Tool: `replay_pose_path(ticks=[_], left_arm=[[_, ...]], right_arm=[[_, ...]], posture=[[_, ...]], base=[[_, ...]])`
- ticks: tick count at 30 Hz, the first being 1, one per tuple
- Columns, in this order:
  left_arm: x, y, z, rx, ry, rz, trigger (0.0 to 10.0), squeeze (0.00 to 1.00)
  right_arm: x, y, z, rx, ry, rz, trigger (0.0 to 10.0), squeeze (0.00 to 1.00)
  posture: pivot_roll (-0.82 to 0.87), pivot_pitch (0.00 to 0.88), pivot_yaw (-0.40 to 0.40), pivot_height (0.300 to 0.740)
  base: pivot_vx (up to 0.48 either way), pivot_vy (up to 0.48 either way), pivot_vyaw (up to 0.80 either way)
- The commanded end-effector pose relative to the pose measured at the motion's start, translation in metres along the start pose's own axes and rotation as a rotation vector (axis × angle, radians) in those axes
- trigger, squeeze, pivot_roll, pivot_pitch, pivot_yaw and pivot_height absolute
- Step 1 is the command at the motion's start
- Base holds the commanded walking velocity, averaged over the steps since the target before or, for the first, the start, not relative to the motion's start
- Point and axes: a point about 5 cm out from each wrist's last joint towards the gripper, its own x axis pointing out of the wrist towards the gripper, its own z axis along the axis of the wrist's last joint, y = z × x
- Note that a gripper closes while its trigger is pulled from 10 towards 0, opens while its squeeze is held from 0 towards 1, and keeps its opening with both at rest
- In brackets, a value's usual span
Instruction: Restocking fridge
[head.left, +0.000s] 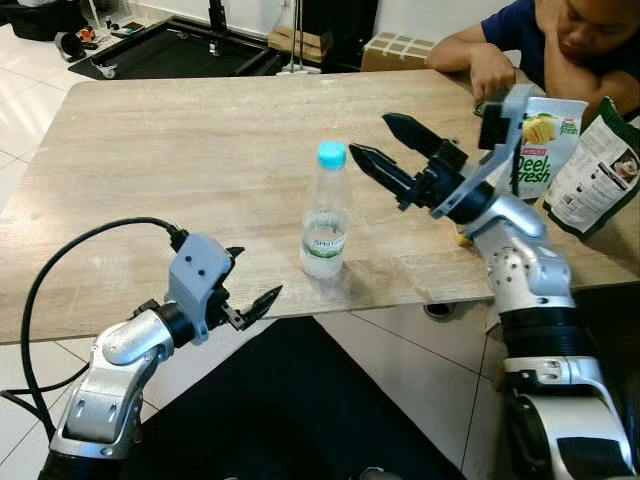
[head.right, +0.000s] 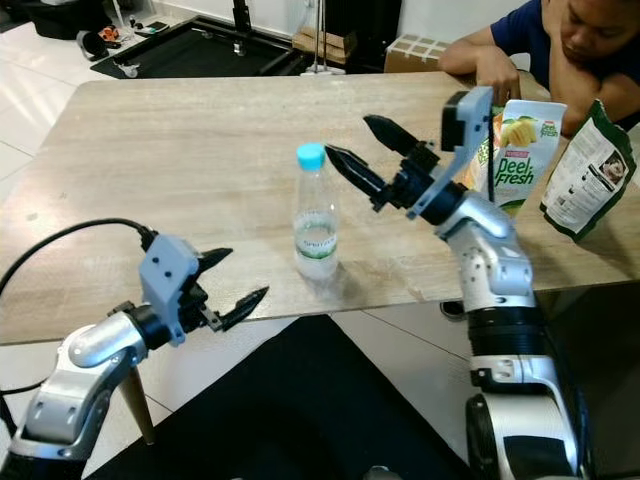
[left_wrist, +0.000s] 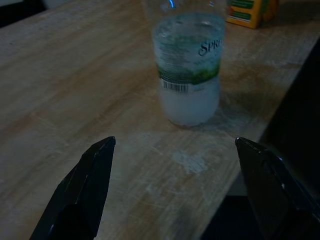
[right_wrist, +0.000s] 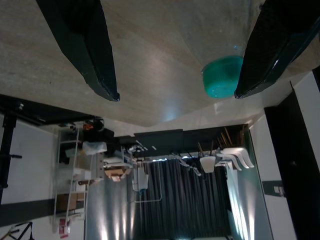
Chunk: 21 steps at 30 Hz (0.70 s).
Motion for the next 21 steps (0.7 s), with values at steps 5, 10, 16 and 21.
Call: replay_pose_path(ticks=[5,10,16,21], left_arm=[[-0.004,-0.003,-0.003,0.012,0.026,-0.036,10.0,0.00],[-0.005,-0.002,-0.003,0.008,0.025,-0.039,10.0,0.00],[-0.005,-0.001,-0.006,0.010,0.047,-0.056,10.0,0.00],[-0.006,-0.001,-0.008,0.007,0.067,-0.076,10.0,0.00]], right_arm=[[0.006,0.012,0.004,0.025,-0.020,0.063,10.0,0.00],[0.008,0.014,0.014,0.041,-0.049,0.099,10.0,0.00],[0.011,0.013,0.012,-0.069,0.109,0.182,10.0,0.00],[0.016,0.012,0.004,-0.114,0.247,0.230,10.0,0.00]], posture=[[-0.08,0.122,0.001,0.740],[-0.08,0.118,0.001,0.740],[-0.09,0.116,0.008,0.740],[-0.09,0.118,0.008,0.740]], base=[[0.000,0.000,0.00],[0.000,0.000,0.00],[0.000,0.000,0.00],[0.000,0.000,0.00]])
